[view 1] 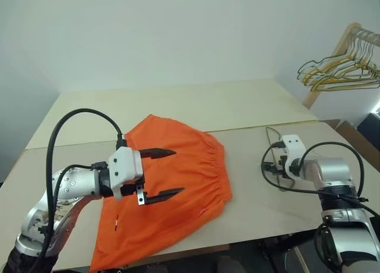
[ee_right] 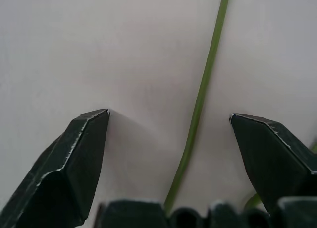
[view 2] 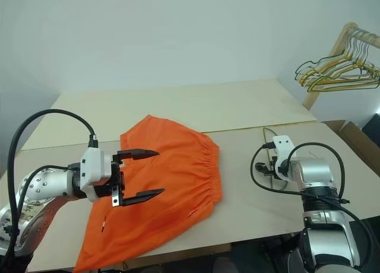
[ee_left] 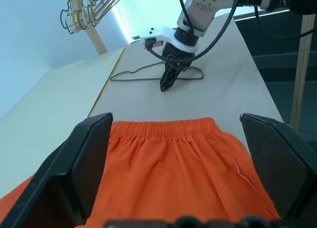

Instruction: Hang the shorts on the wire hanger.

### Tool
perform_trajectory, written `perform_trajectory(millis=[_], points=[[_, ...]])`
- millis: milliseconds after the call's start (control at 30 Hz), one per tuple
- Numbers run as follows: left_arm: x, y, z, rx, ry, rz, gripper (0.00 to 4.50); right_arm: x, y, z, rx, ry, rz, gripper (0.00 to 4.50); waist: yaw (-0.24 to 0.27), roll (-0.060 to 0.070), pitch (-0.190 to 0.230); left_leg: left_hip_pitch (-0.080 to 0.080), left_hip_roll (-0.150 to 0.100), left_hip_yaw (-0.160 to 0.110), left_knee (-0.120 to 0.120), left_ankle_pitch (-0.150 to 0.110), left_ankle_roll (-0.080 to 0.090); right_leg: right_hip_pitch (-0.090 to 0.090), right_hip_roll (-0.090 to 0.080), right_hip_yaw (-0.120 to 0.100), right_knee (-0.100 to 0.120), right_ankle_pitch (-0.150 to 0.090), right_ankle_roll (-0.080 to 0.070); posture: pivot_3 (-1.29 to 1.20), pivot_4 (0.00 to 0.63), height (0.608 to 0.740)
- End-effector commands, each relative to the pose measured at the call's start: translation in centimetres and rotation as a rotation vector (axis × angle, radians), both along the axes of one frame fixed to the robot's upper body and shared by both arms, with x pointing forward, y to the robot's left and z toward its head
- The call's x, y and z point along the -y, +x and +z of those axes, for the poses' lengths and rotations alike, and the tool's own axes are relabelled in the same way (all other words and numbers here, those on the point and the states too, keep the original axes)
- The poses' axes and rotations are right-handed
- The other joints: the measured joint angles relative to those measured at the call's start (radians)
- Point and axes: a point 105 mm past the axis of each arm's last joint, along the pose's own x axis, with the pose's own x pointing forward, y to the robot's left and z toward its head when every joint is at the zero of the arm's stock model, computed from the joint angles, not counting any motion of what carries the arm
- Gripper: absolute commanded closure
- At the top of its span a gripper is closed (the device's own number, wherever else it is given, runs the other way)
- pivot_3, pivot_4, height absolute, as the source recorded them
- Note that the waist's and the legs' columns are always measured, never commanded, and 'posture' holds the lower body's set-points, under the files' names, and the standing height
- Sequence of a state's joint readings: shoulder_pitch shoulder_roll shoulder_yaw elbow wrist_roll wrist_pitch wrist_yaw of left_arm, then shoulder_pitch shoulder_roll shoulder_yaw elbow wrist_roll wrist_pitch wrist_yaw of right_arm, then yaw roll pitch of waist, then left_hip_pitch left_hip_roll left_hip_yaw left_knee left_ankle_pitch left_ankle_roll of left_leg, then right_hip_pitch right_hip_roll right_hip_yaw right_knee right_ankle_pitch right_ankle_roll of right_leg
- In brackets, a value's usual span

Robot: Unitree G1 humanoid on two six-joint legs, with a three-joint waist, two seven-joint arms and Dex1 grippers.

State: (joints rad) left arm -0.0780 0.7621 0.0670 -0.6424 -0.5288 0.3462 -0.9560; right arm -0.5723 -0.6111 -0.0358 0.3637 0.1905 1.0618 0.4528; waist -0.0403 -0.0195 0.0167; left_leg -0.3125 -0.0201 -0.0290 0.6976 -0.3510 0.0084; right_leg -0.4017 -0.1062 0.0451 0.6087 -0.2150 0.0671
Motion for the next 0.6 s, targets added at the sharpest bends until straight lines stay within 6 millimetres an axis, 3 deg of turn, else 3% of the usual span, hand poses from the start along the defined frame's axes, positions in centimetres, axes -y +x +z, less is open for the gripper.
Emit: perform_trajectory(millis=[33,333,467,600], points=[[0.2,-0.3,0.7,0.047,0.012,-0.008,0.0,-0.5,-1.0,-1.7,-0.089,0.002,0.025,1.19,0.001,-0.002,-0.002,0.001,0.0,0.0,0.0,0.0,0.0,0.0,0.0,0.0,0.0,0.0,0.0,0.04,0.0,0.74],[0.2,0.2,0.9,0.061,0.025,0.008,0.0,-0.7,-1.2,-2.5,-0.109,-0.069,0.05,4.4,0.003,-0.004,-0.004,0.012,0.001,-0.001,-0.003,-0.001,0.001,0.014,0.001,-0.001,-0.006,-0.001,0.0,0.04,0.0,0.74],[0.2,1.3,0.7,0.08,0.02,0.073,0.0,-1.1,-0.8,-2.1,-0.077,-0.091,0.066,4.46,0.003,-0.005,-0.004,0.012,0.001,-0.001,-0.003,-0.001,0.001,0.014,0.001,-0.001,-0.006,-0.001,0.0,0.04,0.0,0.74],[-0.3,5.2,-0.4,0.004,-0.019,0.333,0.0,-2.7,0.9,1.7,0.134,-0.098,0.106,4.46,0.005,-0.005,-0.004,0.012,0.001,-0.001,-0.002,-0.001,0.001,0.014,0.001,-0.001,-0.006,-0.001,0.0,0.04,0.0,0.74]])
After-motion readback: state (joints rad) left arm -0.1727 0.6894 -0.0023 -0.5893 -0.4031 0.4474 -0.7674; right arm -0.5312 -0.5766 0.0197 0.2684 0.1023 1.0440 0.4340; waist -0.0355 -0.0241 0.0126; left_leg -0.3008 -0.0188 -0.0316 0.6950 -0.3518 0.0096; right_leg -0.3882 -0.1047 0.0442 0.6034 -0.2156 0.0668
